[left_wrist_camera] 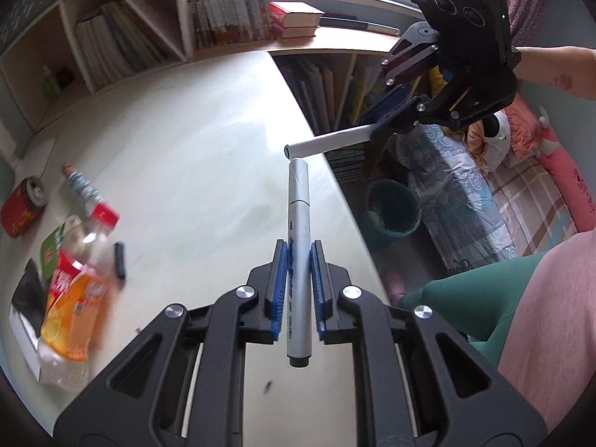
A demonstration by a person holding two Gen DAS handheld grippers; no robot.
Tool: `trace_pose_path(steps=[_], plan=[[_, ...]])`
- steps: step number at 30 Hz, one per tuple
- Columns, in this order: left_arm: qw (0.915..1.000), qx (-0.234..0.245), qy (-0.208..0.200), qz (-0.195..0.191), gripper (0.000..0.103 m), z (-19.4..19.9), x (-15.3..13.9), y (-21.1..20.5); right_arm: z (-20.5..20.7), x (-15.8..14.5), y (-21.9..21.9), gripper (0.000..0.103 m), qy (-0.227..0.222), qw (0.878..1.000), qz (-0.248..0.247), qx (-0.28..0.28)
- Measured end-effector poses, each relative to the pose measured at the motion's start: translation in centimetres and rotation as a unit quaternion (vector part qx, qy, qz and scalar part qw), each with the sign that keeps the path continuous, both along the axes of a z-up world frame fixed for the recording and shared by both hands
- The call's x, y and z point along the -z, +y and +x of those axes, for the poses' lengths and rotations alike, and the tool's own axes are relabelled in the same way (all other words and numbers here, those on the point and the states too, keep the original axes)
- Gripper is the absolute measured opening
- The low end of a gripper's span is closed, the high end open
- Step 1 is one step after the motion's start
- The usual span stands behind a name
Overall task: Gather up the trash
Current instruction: 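Carry both white markers to the bin and open both tools over it, then return both tools from the bin to the table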
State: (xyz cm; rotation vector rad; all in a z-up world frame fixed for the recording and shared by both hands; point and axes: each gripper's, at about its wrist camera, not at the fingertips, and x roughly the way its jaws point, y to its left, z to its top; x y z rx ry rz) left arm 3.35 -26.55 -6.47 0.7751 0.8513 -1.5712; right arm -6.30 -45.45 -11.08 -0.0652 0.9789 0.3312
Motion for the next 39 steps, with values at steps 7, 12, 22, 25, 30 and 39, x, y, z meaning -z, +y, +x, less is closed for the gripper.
trace_pose_path(steps=[7,12,22,25,30,39], plan=[[0.9965,0.080,0.017,0.016,0.011,-11.7,1.8,-10.0,-13.6,2.8,-7.4,0.014,0.020,0.992,0.027,0.120],[0.9890,0.140,0.033,0.034,0.011,-20.6,5.6,-17.3,-23.5,6.7,-12.3,0.014,0.042,0.976,0.048,0.210],[0.9685,0.200,0.094,0.115,0.011,-33.8,21.1,-29.2,-36.2,20.5,-18.9,0.014,0.114,0.923,0.107,0.351],[0.9624,0.216,0.083,0.143,0.011,-36.2,26.6,-31.6,-37.7,26.1,-20.1,0.014,0.139,0.908,0.122,0.375],[0.9556,0.213,0.061,0.194,0.011,-38.5,35.3,-34.8,-38.9,34.6,-22.0,0.014,0.156,0.882,0.152,0.418],[0.9503,0.179,0.031,0.252,0.062,-38.8,43.6,-35.8,-38.4,42.2,-23.5,0.041,0.157,0.859,0.171,0.457]])
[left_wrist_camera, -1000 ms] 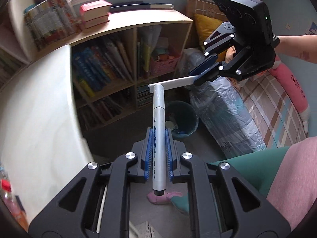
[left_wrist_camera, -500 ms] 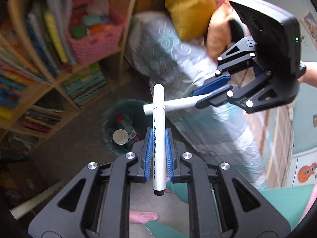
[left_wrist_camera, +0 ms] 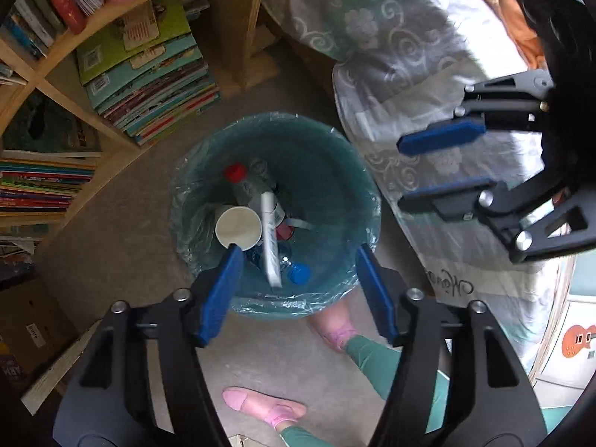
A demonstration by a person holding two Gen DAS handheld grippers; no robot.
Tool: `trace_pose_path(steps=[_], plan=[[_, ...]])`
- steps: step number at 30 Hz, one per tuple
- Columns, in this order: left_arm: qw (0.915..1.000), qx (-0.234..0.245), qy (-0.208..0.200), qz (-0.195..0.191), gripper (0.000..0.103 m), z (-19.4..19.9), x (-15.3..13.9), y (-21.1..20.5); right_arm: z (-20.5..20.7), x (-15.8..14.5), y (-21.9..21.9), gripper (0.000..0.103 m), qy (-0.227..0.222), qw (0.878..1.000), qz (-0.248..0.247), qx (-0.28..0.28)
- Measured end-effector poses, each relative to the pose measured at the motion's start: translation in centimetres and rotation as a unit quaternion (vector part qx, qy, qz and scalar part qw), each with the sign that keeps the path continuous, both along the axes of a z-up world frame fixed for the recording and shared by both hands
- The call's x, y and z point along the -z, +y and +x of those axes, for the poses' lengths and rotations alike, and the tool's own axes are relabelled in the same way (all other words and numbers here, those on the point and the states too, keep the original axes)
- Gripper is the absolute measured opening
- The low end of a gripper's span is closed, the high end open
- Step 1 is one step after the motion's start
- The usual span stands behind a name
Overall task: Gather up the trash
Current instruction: 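Return both tools from the bin to the table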
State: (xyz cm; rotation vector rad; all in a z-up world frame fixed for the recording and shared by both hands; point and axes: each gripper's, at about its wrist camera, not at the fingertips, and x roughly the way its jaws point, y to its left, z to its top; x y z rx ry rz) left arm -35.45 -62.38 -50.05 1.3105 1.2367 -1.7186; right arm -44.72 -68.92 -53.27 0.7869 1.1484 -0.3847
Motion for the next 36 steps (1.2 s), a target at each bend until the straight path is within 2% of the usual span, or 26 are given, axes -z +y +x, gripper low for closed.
trace_pose_path(steps=[6,9,15,19,21,24,27,29,30,33,36], plan=[[0.9999,-0.001,0.008,-0.007,0.062,1.4,-1.6,0.2,-0.4,-2.0,-0.9,0.050,-0.008,1.000,-0.007,0.001],[0.9992,-0.023,0.026,-0.018,0.062,2.9,-4.5,0.8,-0.6,-4.1,-0.8,0.050,-0.013,1.000,-0.011,-0.011],[0.9966,-0.044,0.035,-0.059,0.062,6.9,-13.7,4.1,1.4,-10.1,0.7,0.050,-0.037,0.996,-0.016,-0.079],[0.9906,-0.083,0.037,-0.102,0.062,10.5,-22.3,8.2,4.7,-16.0,2.6,0.050,-0.061,0.986,-0.028,-0.150],[0.9860,-0.106,0.059,-0.114,0.062,12.7,-26.3,10.9,7.0,-19.6,3.5,0.052,-0.079,0.979,-0.035,-0.187],[0.9768,-0.154,0.046,-0.141,0.062,16.8,-31.7,15.4,11.6,-25.0,5.1,0.054,-0.108,0.962,-0.053,-0.245],[0.9653,-0.203,0.014,-0.164,0.062,21.2,-35.9,20.1,16.9,-30.4,7.0,0.054,-0.139,0.938,-0.077,-0.307],[0.9565,-0.234,-0.018,-0.174,0.063,24.4,-38.6,23.6,20.8,-33.9,8.8,0.061,-0.158,0.919,-0.090,-0.349],[0.9510,-0.247,-0.039,-0.181,0.065,26.0,-39.9,25.7,22.9,-35.5,9.8,0.062,-0.167,0.908,-0.098,-0.371],[0.9356,-0.283,-0.081,-0.195,0.066,30.5,-42.6,31.0,28.9,-39.7,13.0,0.062,-0.200,0.875,-0.114,-0.427],[0.9175,-0.322,-0.126,-0.197,0.066,35.9,-44.7,36.3,35.0,-42.7,16.6,0.065,-0.219,0.845,-0.126,-0.471]])
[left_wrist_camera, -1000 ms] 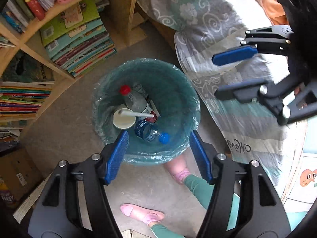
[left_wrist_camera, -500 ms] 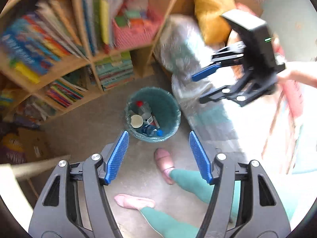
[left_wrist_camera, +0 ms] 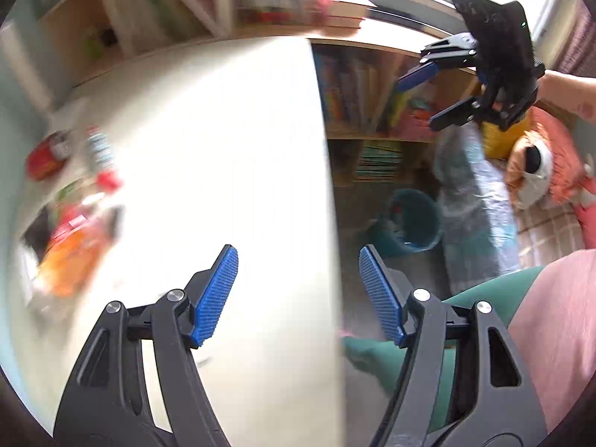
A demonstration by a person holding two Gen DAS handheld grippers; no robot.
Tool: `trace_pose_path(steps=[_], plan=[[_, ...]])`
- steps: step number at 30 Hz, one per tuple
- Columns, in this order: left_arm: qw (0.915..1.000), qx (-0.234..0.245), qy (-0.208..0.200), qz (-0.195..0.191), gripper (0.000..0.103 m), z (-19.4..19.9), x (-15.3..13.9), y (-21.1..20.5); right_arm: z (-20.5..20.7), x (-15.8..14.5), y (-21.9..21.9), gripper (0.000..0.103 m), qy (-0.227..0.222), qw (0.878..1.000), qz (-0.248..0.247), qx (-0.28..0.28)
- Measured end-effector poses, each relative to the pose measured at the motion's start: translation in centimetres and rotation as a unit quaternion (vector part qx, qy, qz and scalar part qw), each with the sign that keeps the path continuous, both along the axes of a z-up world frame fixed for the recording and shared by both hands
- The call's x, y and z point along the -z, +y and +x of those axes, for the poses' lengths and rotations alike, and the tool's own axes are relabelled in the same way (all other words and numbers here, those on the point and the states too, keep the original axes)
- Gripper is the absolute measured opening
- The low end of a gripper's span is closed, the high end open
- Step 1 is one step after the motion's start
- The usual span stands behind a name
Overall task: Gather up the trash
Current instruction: 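Return both tools from the bin to the table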
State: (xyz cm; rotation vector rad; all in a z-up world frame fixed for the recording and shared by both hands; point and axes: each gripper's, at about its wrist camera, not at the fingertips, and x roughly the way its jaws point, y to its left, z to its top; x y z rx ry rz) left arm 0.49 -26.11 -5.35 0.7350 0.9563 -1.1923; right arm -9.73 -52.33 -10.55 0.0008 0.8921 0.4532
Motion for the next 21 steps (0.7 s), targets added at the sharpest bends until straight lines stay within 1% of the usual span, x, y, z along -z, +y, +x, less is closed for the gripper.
trace_pose_path(steps=[1,3,6,7,8,9,12,13,14,16,18,21], plan=[[0.9999,-0.013,-0.008,-0.001,0.066,1.7,-0.6,1.3,2.1,-0.8,1.4,0.065,-0.007,1.000,-0.010,-0.018],[0.9990,-0.035,-0.028,-0.001,0.066,4.8,-1.8,3.8,6.0,-1.9,3.7,0.065,-0.015,0.999,-0.012,-0.046],[0.9967,-0.058,-0.057,0.000,0.066,9.9,-3.1,6.9,11.2,-3.4,7.0,0.066,-0.028,0.997,-0.018,-0.074],[0.9960,-0.064,-0.062,0.001,0.069,11.6,-3.2,7.5,12.8,-3.7,7.9,0.068,-0.030,0.996,-0.020,-0.082],[0.9953,-0.070,-0.067,0.004,0.077,13.1,-3.2,8.3,14.3,-4.0,9.1,0.068,-0.034,0.995,-0.023,-0.092],[0.9948,-0.075,-0.069,0.004,0.079,14.5,-3.3,9.1,15.6,-4.3,10.4,0.068,-0.036,0.993,-0.029,-0.107],[0.9924,-0.097,-0.074,0.009,0.079,18.8,-2.8,10.5,19.4,-4.8,13.4,0.069,-0.036,0.988,-0.041,-0.141],[0.9916,-0.104,-0.075,0.010,0.079,20.0,-2.7,11.1,20.3,-4.7,14.0,0.069,-0.034,0.987,-0.041,-0.153],[0.9908,-0.111,-0.077,0.008,0.079,21.2,-2.4,11.4,21.5,-4.6,14.5,0.069,-0.034,0.986,-0.058,-0.152],[0.9895,-0.122,-0.077,0.007,0.079,23.5,-1.7,11.7,23.3,-4.2,15.5,0.069,-0.029,0.983,-0.057,-0.171],[0.9890,-0.128,-0.073,0.011,0.079,25.8,-0.7,11.6,25.3,-3.5,16.3,0.069,-0.025,0.980,-0.062,-0.189],[0.9888,-0.133,-0.062,0.026,0.078,29.1,1.6,11.3,28.0,-2.4,17.0,0.069,-0.017,0.976,-0.062,-0.207]])
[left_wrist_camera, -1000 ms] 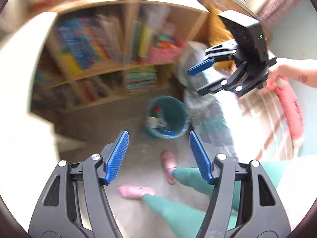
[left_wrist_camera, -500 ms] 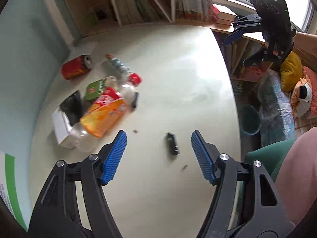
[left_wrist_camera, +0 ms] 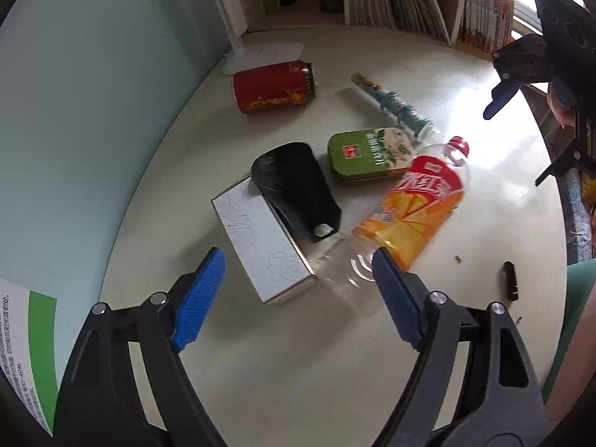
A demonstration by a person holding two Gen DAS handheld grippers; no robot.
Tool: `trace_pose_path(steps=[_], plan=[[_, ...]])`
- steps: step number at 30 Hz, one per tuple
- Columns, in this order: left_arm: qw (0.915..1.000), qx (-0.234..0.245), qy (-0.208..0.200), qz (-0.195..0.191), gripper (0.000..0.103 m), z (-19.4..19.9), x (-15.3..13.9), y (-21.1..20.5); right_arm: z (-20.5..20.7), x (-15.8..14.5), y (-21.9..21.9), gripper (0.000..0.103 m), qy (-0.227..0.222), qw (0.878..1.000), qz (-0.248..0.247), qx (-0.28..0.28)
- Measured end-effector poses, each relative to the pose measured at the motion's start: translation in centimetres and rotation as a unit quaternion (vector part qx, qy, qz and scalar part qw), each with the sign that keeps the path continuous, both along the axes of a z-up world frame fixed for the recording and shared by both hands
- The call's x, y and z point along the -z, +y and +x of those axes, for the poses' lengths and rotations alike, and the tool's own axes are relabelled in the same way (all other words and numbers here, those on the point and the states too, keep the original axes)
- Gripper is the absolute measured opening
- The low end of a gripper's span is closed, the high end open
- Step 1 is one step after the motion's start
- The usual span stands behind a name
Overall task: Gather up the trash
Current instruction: 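Return both tools from the bin to the table, then grasp the orange-label bottle with the right tool while the left tool grasps the white box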
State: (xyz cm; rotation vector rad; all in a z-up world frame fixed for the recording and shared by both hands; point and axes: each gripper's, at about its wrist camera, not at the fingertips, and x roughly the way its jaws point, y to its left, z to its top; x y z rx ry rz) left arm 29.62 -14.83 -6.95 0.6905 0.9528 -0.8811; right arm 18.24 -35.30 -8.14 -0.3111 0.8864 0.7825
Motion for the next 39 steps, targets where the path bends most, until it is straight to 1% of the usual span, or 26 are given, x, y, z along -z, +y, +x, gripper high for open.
trace_pose_path(steps=[2,5,7,8,10,11,12,16,19,22,24,29,32,39], plan=[[0.9999,-0.007,0.014,0.004,0.076,2.0,1.7,-0.1,1.8,0.6,0.3,0.069,0.012,1.000,0.014,-0.006],[0.9991,-0.013,0.041,0.002,0.074,4.3,3.7,0.2,4.1,2.0,0.9,0.069,0.030,0.999,0.016,-0.017],[0.9983,0.001,0.058,0.006,0.074,5.0,5.2,-0.1,5.0,3.1,1.7,0.069,0.040,0.999,0.012,-0.034],[0.9978,0.011,0.065,0.008,0.073,5.1,5.8,-0.3,5.4,3.7,2.1,0.069,0.044,0.998,0.007,-0.042],[0.9967,0.029,0.073,0.020,0.074,5.0,6.8,-0.5,5.9,4.7,2.7,0.069,0.051,0.997,0.001,-0.055],[0.9953,0.037,0.089,0.011,0.071,5.0,7.0,-0.4,6.2,5.1,3.0,0.069,0.055,0.997,0.001,-0.060],[0.9946,0.039,0.096,0.005,0.068,5.1,7.0,-0.4,6.5,5.5,3.2,0.069,0.058,0.996,0.000,-0.063],[0.9932,0.045,0.107,-0.010,0.063,5.4,7.0,0.3,7.0,6.1,3.9,0.070,0.069,0.994,0.012,-0.082],[0.9915,0.052,0.118,-0.020,0.060,5.5,7.0,1.0,7.0,6.7,5.0,0.070,0.075,0.991,-0.003,-0.111],[0.9902,0.059,0.124,-0.024,0.058,5.8,6.9,1.8,6.9,7.5,6.1,0.066,0.086,0.986,-0.021,-0.144],[0.9910,0.060,0.118,-0.022,0.055,5.9,6.8,1.9,6.8,7.6,6.7,0.061,0.084,0.984,-0.026,-0.153],[0.9920,0.054,0.113,-0.020,0.051,6.0,6.6,2.2,7.2,7.4,6.5,0.060,0.104,0.984,-0.016,-0.142],[0.9928,0.049,0.108,-0.017,0.050,5.9,6.5,2.6,7.3,6.7,6.1,0.059,0.115,0.984,0.000,-0.136],[0.9951,0.024,0.092,-0.027,0.047,4.9,4.7,4.4,6.8,4.7,4.4,0.059,0.130,0.985,0.033,-0.112]])
